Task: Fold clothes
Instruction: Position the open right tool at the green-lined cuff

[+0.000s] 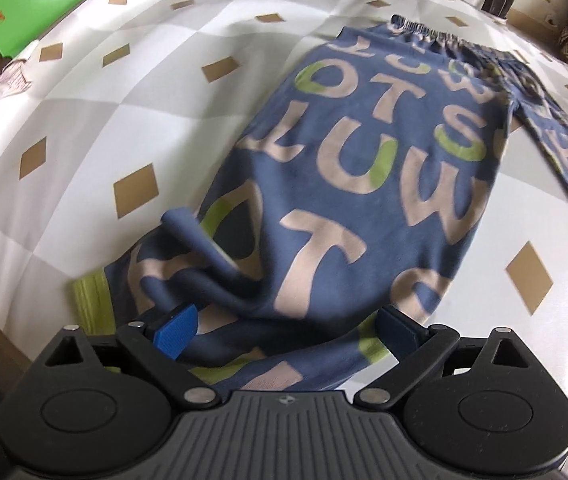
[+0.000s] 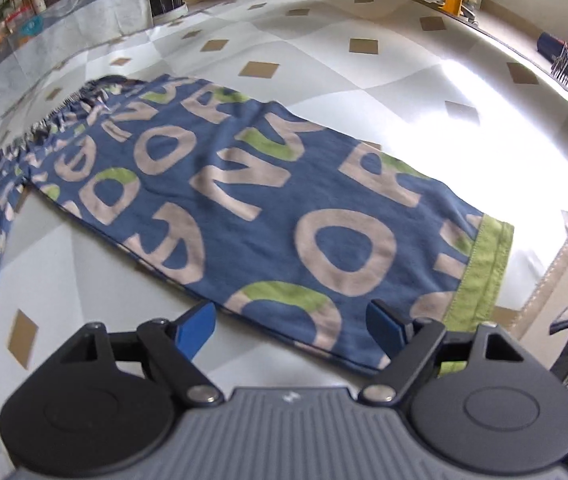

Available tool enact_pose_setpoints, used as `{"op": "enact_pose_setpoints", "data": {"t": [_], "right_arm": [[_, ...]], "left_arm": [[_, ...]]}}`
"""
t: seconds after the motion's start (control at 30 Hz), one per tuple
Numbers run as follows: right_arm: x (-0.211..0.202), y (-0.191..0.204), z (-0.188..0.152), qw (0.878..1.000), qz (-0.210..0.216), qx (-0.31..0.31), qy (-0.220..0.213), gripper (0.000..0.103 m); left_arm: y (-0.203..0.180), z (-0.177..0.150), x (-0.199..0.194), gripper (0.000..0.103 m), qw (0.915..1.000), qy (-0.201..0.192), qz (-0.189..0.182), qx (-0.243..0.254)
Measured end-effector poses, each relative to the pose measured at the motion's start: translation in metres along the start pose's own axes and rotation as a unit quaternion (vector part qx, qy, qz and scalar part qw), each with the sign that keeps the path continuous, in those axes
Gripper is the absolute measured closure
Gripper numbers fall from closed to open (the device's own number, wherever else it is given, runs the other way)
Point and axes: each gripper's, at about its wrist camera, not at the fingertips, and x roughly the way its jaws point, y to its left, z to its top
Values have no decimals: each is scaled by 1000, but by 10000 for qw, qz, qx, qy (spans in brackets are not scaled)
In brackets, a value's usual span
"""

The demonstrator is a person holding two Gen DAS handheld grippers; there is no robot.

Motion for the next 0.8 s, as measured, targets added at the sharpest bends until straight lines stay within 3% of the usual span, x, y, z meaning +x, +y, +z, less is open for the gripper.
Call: {"op": "enact_pose_setpoints", "data": {"t": [0.1,0.8], "right_arm": [[9,-4,-4,9996,-7,10,268,21],[7,9,-16,9986,-61,-430,304,18]], "left_arm": [[2,-5,3,7,9999,84,-55,-11],[-10,-37,-14,6,9974,372,-211,583]]}}
